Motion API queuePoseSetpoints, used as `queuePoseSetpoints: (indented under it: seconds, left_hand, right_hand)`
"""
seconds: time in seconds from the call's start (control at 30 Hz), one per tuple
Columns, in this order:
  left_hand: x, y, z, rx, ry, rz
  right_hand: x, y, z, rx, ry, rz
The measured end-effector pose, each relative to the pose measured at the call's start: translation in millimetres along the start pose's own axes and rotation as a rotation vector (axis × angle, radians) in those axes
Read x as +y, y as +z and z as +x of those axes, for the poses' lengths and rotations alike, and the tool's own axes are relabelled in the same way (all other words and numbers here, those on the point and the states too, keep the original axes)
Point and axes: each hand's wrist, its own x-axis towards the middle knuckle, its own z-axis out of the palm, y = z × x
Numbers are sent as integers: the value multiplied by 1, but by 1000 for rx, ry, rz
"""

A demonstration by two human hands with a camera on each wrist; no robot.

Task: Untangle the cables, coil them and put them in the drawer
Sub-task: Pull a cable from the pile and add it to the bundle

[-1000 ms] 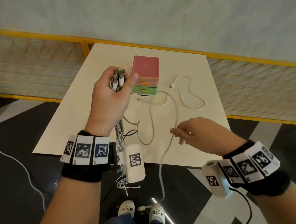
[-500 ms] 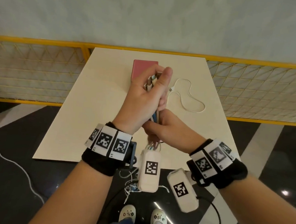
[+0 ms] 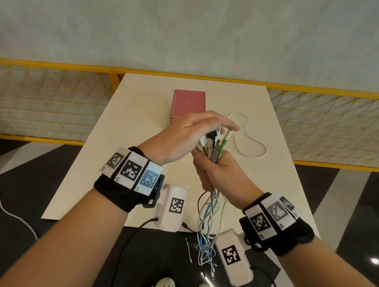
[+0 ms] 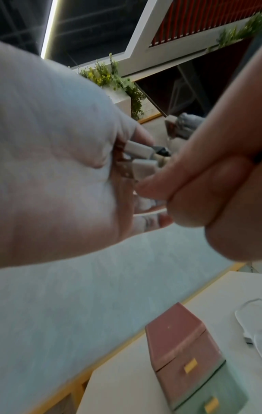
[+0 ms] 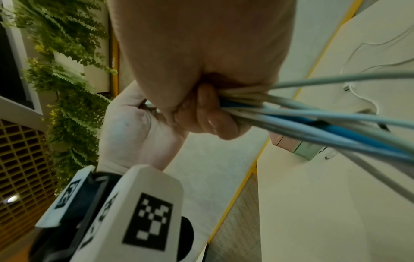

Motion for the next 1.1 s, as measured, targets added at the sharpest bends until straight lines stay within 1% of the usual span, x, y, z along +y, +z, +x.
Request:
queuePoseSetpoints:
  seconds: [0.1, 0.27, 0.33, 0.4, 0.47, 0.53, 0.63, 0.73, 0.8, 0.9, 0.97, 1.03, 1.07, 1.1]
  left_hand:
    - [3, 3, 5, -66, -27, -4]
    - [1, -1, 16, -129, -103, 142]
    - [-4, -1, 18, -140, -119, 247]
    - [-4, 4, 20, -121, -95, 305]
    - [1, 7, 19, -82, -51, 221]
    - [7, 9, 20, -52, 30, 114]
    - [5, 13, 27, 15, 59, 142]
    - [1, 11, 30, 93, 81, 108]
    - [0, 8, 30, 113, 108, 96]
    - [2, 4, 28, 96, 126, 68]
    - [4, 3, 27, 102, 68, 10]
    - [-5, 3, 26, 132, -41, -131]
    - [-13, 4, 25, 128, -98, -218]
    - [-21, 6, 23, 96, -136, -276]
  right_hand:
    - [-2, -3, 5, 26, 1, 27]
    - [-5, -7, 7, 15, -39, 24]
    - [-6, -10, 8, 51, -43, 31]
    - [-5, -13, 11, 88, -34, 42]
    - [-5, -15, 14, 89, -18, 26]
    - [-7, -15, 16, 71, -19, -4]
    - [-12, -16, 18, 62, -66, -31]
    - [-15, -21, 19, 57, -72, 12]
    - [-17, -24, 20, 65, -69, 42]
    - [-19, -23, 22, 68, -59, 50]
    - [-20, -22, 25, 86, -81, 49]
    - [-24, -23, 29, 97, -135, 81]
    - [-26, -23, 31, 96, -169, 114]
    - [-29, -24, 33, 85, -192, 166]
